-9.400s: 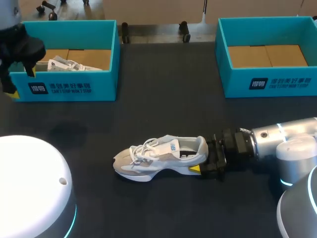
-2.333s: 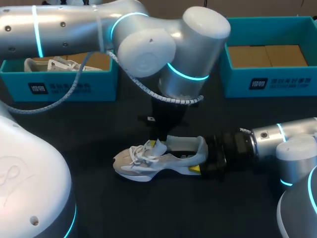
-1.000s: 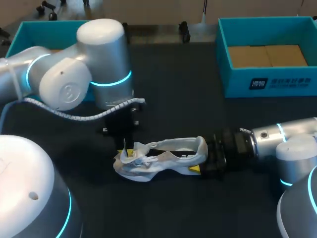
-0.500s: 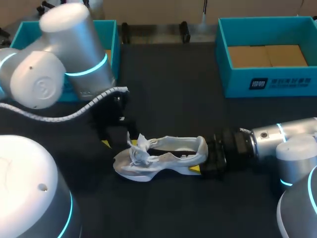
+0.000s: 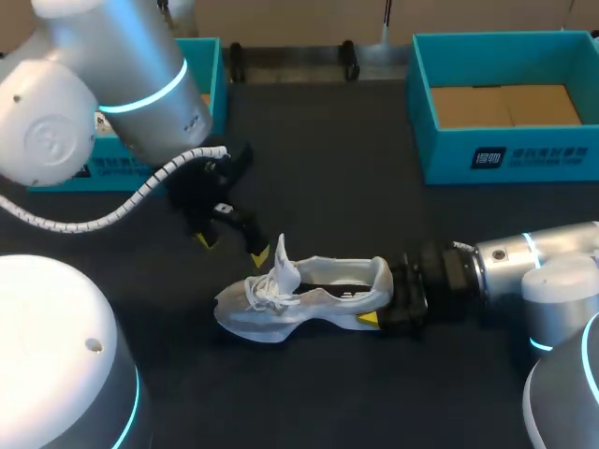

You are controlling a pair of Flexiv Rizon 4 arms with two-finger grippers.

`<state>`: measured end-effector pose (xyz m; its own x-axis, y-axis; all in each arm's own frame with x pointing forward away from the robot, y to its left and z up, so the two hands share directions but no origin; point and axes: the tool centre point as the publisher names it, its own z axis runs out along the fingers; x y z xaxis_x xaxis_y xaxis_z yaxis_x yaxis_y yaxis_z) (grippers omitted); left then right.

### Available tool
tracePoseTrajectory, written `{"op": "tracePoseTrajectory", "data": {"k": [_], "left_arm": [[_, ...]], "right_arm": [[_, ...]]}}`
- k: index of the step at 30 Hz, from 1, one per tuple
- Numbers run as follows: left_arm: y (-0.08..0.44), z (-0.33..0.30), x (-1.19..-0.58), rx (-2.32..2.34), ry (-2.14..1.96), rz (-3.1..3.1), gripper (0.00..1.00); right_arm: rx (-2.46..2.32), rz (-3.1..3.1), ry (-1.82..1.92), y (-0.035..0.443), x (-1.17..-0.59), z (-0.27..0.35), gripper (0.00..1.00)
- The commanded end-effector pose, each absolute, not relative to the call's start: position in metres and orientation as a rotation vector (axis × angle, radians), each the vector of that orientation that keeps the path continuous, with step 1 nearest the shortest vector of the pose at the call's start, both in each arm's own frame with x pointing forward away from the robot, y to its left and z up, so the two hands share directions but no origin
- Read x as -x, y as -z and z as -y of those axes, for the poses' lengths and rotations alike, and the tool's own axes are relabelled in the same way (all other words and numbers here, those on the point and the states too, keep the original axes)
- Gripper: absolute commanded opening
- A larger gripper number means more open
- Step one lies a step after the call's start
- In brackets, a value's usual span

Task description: Take the shoe out of the shoebox, open the shoe tongue, remove and reinsert the insole, then place the shoe into the shoebox

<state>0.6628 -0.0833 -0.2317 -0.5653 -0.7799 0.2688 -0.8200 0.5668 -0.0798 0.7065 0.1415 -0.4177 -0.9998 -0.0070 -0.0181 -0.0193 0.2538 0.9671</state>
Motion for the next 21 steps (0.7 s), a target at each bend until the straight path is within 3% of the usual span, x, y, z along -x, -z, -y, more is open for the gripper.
{"op": "tracePoseTrajectory", "data": {"k": [1, 7, 21], "left_arm": [[0.211, 0.091, -0.669, -0.717, -0.161, 2.908, 1.00], [0.203, 0.104, -0.662, -0.131, -0.135, 3.102, 1.00], [0.188, 0.128, -0.662, 0.479, -0.210, 3.082, 1.00]], "right_arm": [[0.024, -2.484, -1.906, 0.417, -0.705, -0.144, 0.00], [0.024, -2.484, -1.906, 0.417, -0.705, -0.144, 0.00], [0.024, -2.484, -1.906, 0.417, -0.705, -0.144, 0.00]]}}
